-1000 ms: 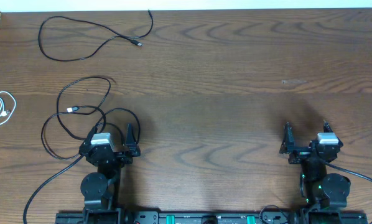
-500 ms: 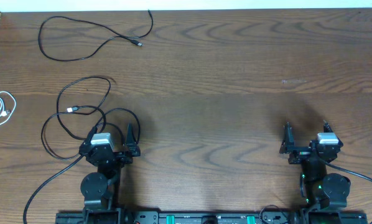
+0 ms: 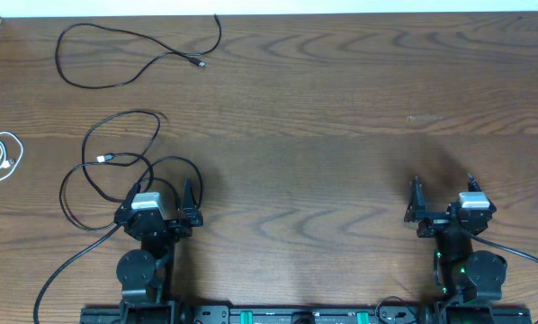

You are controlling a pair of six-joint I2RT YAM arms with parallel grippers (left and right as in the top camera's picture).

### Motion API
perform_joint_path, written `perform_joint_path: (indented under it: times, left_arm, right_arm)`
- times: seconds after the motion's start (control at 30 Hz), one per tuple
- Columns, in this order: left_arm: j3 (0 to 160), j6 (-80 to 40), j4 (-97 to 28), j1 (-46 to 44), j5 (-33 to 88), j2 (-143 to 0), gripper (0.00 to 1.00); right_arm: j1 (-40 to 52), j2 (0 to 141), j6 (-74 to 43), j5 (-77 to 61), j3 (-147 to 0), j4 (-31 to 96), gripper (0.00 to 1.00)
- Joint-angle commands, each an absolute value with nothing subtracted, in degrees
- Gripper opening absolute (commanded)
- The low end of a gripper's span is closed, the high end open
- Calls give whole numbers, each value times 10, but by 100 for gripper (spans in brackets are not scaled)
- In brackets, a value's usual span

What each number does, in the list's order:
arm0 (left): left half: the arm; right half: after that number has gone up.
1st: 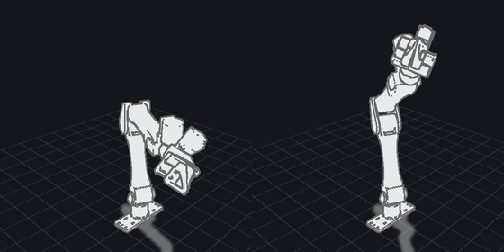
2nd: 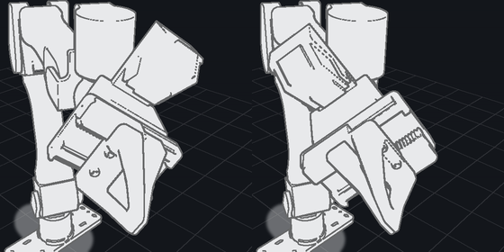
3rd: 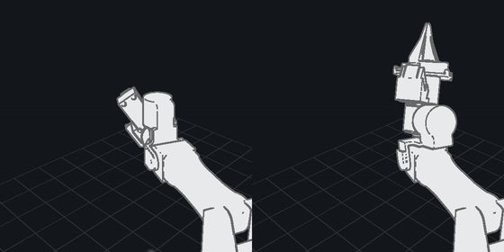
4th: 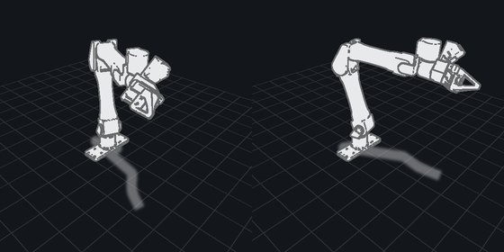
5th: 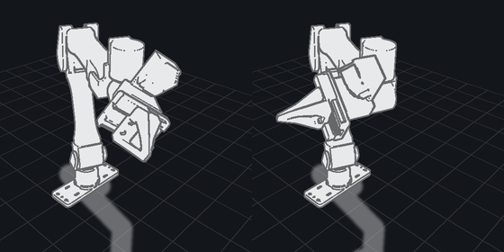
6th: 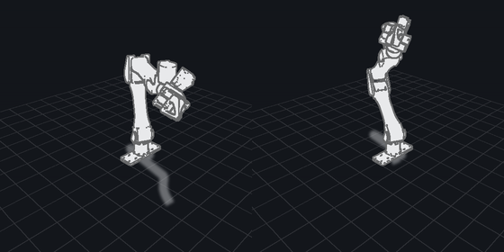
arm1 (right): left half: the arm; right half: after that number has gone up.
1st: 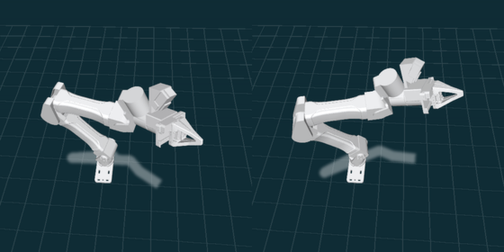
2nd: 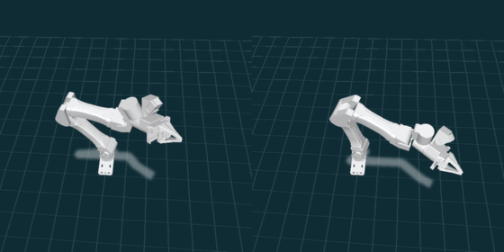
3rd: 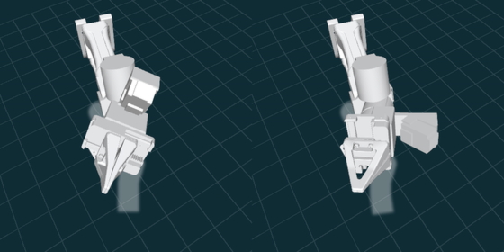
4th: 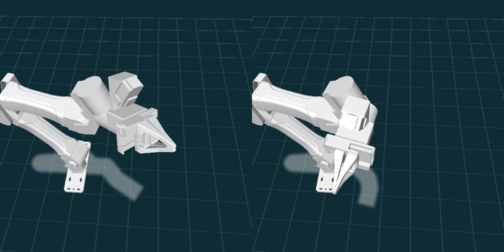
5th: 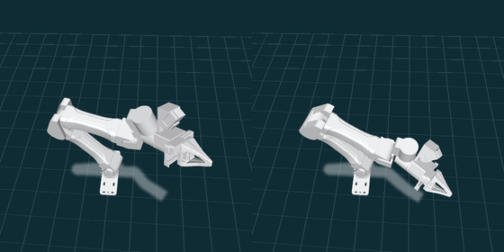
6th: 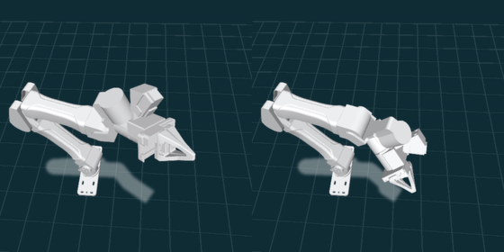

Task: Untangle cables

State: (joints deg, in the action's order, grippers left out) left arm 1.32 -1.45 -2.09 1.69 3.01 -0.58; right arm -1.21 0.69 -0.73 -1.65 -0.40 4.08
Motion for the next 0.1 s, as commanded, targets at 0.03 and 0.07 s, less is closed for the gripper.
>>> perform_joint_path:
  times: [0.03, 0.07]
  left_arm:
    - [2, -11, -40, 15, 23, -2, 98]
    - [2, -11, -40, 15, 23, -2, 98]
  right_arm:
    - [-14, 3, 1, -10, -3, 44, 99]
    - [-14, 3, 1, -10, -3, 44, 99]
